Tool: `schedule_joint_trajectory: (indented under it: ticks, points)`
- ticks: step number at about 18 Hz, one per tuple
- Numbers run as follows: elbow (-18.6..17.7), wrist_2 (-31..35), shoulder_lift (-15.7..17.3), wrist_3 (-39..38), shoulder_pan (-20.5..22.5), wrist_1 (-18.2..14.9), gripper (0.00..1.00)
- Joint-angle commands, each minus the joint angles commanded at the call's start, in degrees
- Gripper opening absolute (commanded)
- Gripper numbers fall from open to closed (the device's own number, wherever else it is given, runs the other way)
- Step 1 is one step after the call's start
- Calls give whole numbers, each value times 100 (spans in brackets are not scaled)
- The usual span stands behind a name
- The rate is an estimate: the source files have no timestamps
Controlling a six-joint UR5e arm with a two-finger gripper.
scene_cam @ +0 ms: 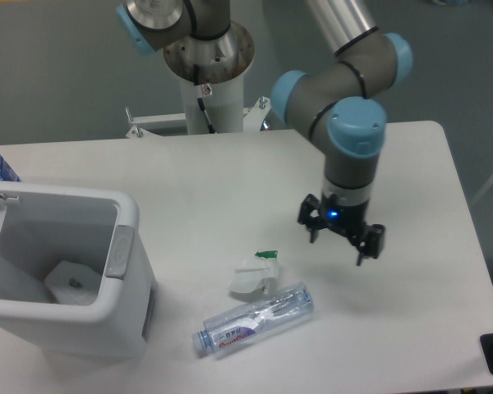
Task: Place the trash in the trash can
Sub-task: 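Move the gripper down toward the crumpled white paper, then close the gripper on the white paper and lift it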
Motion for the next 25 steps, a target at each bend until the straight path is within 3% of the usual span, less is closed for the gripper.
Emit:
schedule_joint_trajectory:
  ticks: [5,18,22,25]
  points:
    - [-325,0,-62,-388,-299,325,100]
    - [-475,62,-396,-371,-484,325,99]
    - [-449,44,-405,-379,-502,325,63]
    - [-449,44,-396,-388,-502,316,30]
